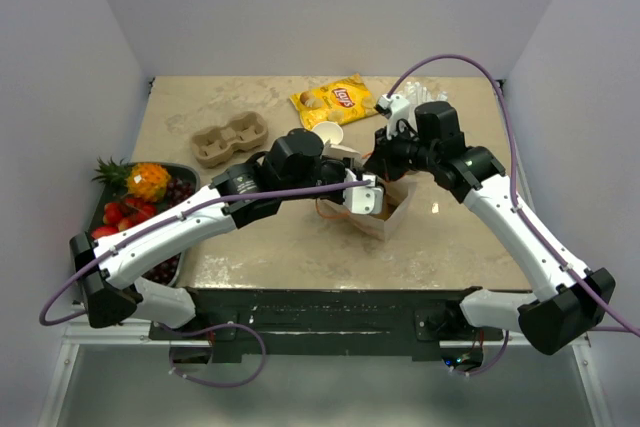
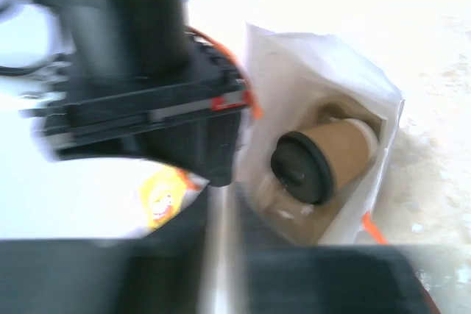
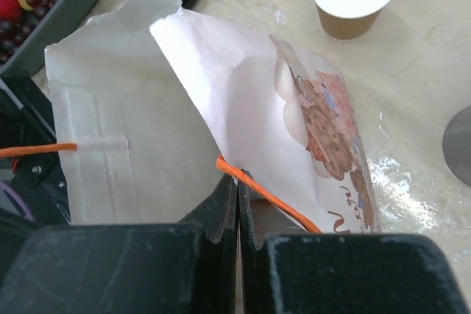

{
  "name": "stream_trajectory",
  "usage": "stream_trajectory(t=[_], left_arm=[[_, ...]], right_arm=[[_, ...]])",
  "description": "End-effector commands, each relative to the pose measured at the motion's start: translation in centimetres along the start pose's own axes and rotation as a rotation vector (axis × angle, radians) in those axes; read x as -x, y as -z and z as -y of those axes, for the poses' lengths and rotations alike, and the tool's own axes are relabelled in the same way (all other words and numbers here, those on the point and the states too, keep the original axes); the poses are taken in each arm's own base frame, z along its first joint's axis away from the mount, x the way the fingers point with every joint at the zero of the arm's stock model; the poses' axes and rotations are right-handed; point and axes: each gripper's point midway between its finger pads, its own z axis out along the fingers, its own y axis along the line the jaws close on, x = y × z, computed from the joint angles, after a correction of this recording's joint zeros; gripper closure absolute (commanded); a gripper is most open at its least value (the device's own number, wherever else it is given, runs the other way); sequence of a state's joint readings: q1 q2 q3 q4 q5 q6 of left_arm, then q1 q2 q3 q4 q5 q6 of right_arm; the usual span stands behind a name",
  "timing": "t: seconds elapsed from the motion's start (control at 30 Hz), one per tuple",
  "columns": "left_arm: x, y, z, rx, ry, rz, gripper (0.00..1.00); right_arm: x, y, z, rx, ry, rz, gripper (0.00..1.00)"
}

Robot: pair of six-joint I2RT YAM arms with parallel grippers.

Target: Pack the takeout coffee

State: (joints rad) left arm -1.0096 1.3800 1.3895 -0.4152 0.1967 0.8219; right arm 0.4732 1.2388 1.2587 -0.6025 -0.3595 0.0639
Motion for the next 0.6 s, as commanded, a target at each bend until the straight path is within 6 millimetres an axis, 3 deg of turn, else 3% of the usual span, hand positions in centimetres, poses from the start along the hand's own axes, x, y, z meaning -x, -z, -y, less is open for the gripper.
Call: stream_trajectory(t=[0.0,0.27,0.37,0.4,0.5,0.57], left_arm=[[1.6,2.0,-3.0,0.097,-0.016,0.022,1.00],[2.9,4.4,-4.3,0.149,0.033,0.033,1.00],[2.6,6.5,-7.1,0.304,0.130,0.015,0.99],[2.2,7.7,-8.7,0.383,0.168,0.009,0.76],[1.6,9.1,-9.7,0.431,0.341,0.031,0.30],[2.2,9.4,-9.2,0.385,0.423,0.068,0.24]], right_arm=[[-1.5,0.3,1.1,-0.054,-0.002,-0.059,1.00],[-1.9,0.6,1.3,-0.059,0.015,-0.060,1.00],[-1.9,1.0,1.1,-0.054,0.034,-0.056,1.00],[-1.7,1.1,1.1,-0.057,0.038,-0.046,1.00],[-0.9,1.8,1.3,-0.067,0.113,-0.023,1.00],[0.1,2.5,1.0,-0.066,0.146,0.006,1.00]])
